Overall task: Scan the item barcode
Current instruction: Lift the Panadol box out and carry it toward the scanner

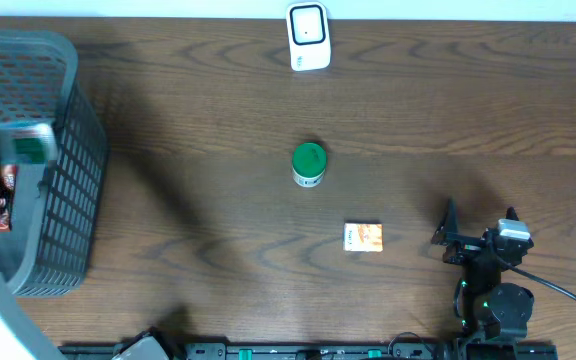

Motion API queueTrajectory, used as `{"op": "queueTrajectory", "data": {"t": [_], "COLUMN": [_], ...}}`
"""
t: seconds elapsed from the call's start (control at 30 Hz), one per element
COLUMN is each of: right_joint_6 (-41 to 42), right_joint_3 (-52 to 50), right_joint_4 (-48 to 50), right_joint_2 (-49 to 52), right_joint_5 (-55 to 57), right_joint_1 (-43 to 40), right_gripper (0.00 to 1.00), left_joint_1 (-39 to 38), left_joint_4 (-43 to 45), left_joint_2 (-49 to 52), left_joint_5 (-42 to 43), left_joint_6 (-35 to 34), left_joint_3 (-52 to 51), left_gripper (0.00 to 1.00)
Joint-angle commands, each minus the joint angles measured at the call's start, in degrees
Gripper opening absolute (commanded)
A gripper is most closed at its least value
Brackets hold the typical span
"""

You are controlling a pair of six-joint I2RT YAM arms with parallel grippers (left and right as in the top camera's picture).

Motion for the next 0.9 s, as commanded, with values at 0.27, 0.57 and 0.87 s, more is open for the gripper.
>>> {"op": "queueTrajectory", "data": {"t": [0.27,0.57,0.87], "right_joint_6": [-0.72,-0.72,-0.72], "right_joint_3": [-0.07,-0.07,-0.07], "right_joint_4": [-0.20,-0.20,-0.20], "right_joint_2": [-0.31,-0.31,-0.31], "right_joint_5": [-0.09,-0.09,-0.09], "right_joint_1": [0.33,0.33,0.35], "right_gripper": [0.99,0.99,0.99], "left_joint_1": [-29.83,-42.95,-51.39], "left_joint_4": [-1.49,-2.56,-2.51], "left_joint_2": [8.26,20.68,33.77], "left_joint_5": [-12.02,-17.70,-17.77], "left_joint_6": [-3.21,-16.61,-33.86], "left_joint_3": [-2.36,-4.94,-8.44], "left_gripper": [0.42,0.42,0.42]}}
